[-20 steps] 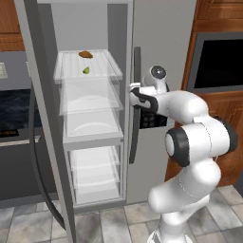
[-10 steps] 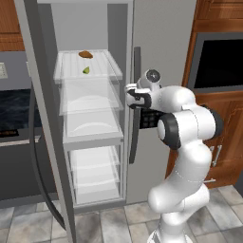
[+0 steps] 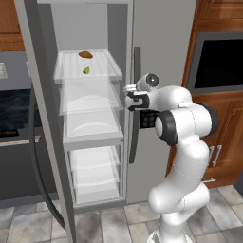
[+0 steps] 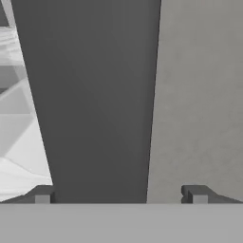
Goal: Take the lemon wedge from the fridge and place it on the plate with fish on the dining counter.
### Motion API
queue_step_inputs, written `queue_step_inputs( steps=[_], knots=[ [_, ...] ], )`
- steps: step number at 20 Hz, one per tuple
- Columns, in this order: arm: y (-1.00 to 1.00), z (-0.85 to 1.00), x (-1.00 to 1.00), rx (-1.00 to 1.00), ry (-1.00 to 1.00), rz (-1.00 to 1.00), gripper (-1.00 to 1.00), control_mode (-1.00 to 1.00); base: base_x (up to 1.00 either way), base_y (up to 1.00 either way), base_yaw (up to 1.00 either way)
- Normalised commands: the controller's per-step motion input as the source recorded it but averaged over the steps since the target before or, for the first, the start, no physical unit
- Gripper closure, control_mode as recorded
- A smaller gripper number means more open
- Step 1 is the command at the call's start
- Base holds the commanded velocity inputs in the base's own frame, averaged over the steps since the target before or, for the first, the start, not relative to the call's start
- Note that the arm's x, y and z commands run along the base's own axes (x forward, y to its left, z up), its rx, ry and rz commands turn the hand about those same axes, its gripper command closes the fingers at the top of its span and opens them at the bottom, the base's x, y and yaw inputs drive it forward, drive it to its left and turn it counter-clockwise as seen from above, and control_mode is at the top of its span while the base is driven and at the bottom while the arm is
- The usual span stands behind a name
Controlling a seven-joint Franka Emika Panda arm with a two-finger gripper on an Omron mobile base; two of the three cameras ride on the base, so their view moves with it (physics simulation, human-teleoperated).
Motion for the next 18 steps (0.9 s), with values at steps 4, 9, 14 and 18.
queue_step_inputs(
  steps=[4,9,14,18],
  knots=[
    [0.00,-0.20,0.76,0.00,0.00,0.00,-1.00,-1.00,0.00,0.00,0.00],
    [0.00,0.00,0.15,0.00,0.00,0.00,1.00,-1.00,0.00,0.00,0.00],
    [0.00,0.00,-0.21,0.00,-0.02,0.00,1.00,-1.00,0.00,0.00,0.00],
    [-0.32,0.08,-0.95,0.00,-0.22,0.00,1.00,-1.00,0.00,0.00,0.00]
  ],
)
